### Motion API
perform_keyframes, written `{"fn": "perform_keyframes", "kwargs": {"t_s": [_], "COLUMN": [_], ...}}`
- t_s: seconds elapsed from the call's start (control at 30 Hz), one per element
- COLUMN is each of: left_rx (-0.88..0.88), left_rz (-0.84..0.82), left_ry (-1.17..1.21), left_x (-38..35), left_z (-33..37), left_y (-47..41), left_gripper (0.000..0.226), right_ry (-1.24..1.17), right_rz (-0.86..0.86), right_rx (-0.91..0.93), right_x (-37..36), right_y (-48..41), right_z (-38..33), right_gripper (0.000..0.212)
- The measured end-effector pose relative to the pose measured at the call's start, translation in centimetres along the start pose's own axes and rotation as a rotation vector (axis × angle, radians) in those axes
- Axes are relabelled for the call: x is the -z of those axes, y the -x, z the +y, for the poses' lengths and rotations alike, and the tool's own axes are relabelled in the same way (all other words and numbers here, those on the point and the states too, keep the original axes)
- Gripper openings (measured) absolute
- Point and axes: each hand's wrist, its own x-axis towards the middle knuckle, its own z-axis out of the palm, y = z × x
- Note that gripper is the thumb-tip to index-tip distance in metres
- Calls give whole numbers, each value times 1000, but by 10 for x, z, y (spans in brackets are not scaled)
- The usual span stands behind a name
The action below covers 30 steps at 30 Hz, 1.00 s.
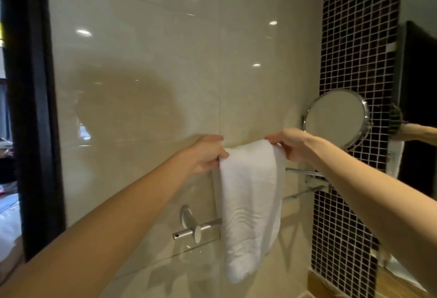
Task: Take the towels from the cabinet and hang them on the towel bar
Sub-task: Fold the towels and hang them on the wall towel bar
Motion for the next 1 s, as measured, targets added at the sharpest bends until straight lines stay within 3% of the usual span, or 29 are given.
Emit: {"fn": "perform_keyframes", "kwargs": {"t_s": [0.27,0.4,0.67,0.83,1.0], "left_rx": [172,176,105,93,95], "left_rz": [94,163,243,197,181], "left_ry": [-58,-65,-9,9,-50], "left_x": [-5,-7,-9,-7,-8], "left_z": [-47,-64,-81,-80,-79], "left_y": [-4,-3,10,14,14], "left_gripper": [40,27,22,26,34], "right_ry": [109,152,131,95,172], "right_rz": [48,97,190,93,28], "right_rx": [-204,-268,-225,-173,-112], "right_x": [7,2,2,7,14], "right_y": [-6,-5,-9,1,6], "right_z": [45,56,74,75,84], "right_gripper": [36,38,32,29,46]}}
